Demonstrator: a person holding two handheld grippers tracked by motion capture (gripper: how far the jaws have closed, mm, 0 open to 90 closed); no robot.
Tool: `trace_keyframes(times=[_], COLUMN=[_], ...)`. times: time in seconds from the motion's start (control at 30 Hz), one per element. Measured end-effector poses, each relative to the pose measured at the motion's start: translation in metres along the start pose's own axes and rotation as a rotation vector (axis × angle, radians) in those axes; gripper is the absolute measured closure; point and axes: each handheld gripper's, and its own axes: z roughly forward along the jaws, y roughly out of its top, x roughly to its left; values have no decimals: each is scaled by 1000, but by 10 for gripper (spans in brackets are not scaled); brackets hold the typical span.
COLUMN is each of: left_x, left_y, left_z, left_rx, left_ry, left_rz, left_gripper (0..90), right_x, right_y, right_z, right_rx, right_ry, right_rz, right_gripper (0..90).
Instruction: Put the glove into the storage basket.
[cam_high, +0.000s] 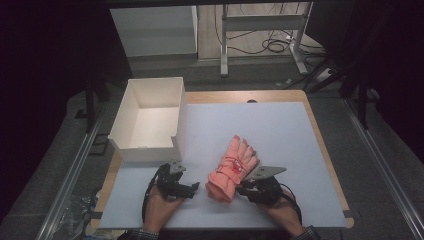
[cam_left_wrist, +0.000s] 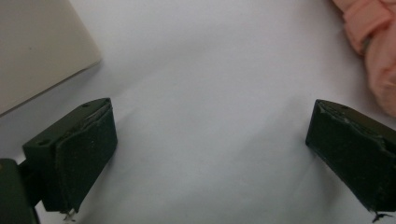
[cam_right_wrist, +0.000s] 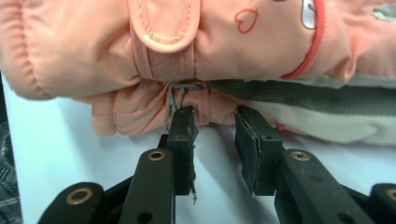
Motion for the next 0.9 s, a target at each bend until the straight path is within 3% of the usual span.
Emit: trace_keyframes(times=[0.4, 0.63, 0.9], left_x=[0, -1, 0], left_y=[0, 1, 1], left_z=[0, 0, 0], left_rx=[3, 8, 5], left_ry=[1, 2, -1], left_rz=[2, 0, -1], left_gripper=[23, 22, 22], right_x=[2, 2, -12], right_y=[7, 4, 0], right_z=[10, 0, -19], right_rx=[-1, -10, -29], right_ry=[-8, -26, -82], right_rz=[-17, -23, -7], right_gripper=[675, 650, 592])
